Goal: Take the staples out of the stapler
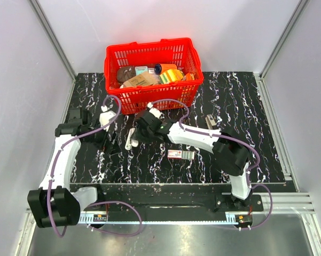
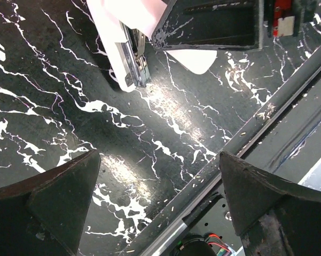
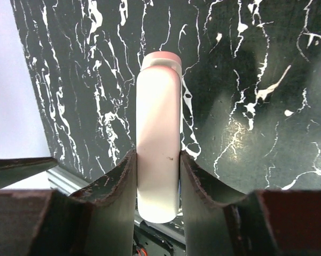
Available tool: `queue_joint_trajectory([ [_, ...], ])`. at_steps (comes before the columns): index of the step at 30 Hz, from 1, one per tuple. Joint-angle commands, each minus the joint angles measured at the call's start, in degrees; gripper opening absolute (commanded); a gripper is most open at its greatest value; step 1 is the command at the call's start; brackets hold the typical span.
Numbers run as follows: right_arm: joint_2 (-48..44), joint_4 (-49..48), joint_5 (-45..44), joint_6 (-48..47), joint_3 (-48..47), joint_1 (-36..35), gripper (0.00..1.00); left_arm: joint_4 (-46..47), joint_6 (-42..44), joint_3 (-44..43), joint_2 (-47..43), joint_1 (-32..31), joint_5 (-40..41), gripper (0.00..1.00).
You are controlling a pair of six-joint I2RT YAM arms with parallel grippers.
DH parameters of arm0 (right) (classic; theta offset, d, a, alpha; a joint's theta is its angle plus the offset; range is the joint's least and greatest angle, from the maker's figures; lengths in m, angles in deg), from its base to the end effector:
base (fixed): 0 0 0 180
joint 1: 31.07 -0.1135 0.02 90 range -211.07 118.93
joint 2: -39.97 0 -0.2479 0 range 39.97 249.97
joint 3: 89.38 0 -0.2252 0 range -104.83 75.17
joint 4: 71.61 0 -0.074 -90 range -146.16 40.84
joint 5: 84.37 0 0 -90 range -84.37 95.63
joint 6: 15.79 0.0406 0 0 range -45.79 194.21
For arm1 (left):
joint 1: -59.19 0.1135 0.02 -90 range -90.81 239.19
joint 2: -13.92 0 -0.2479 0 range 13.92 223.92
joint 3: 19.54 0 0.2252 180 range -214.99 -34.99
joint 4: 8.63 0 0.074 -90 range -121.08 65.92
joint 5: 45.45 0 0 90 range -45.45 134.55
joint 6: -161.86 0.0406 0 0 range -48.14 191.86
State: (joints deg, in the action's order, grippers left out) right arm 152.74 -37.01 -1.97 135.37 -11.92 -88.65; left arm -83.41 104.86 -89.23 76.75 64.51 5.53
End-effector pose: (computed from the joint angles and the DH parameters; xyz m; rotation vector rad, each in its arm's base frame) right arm 0.2289 0.3505 0.2215 0.1478 2.5077 0.8138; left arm 0.1717 -0.0097 0.2631 0.7606 2.3698 -0.6720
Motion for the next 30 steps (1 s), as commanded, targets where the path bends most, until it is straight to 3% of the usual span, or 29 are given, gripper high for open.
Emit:
queue_joint_trajectory([
  [1,-4.4,-6.5,3.5,3.4,0.5,1.3,0.0,6.5,3.5,2.3,1.5,-1.0,2.7,0.99],
  [7,-7.2,-6.9,5.0,3.7,3.1,2.0,0.0,7.7,12.3,6.0,3.3,-1.0,8.0,0.98],
  [13,-8.5,-11.0,8.9,6.2,6.3,2.1,0.0,9.5,13.9,7.1,4.0,-1.0,6.6,0.95],
  [17,-9.1,-13.8,11.2,7.8,8.0,2.1,0.0,9.5,15.0,7.0,4.1,-1.0,3.7,0.78],
  [19,-9.6,-15.5,12.0,8.8,9.1,2.1,0.0,8.0,16.0,6.5,4.8,-1.0,2.0,0.75],
  [30,-11.0,-21.2,15.0,11.3,11.2,2.1,0.0,2.2,21.9,5.2,10.0,-0.9,-0.8,0.77],
])
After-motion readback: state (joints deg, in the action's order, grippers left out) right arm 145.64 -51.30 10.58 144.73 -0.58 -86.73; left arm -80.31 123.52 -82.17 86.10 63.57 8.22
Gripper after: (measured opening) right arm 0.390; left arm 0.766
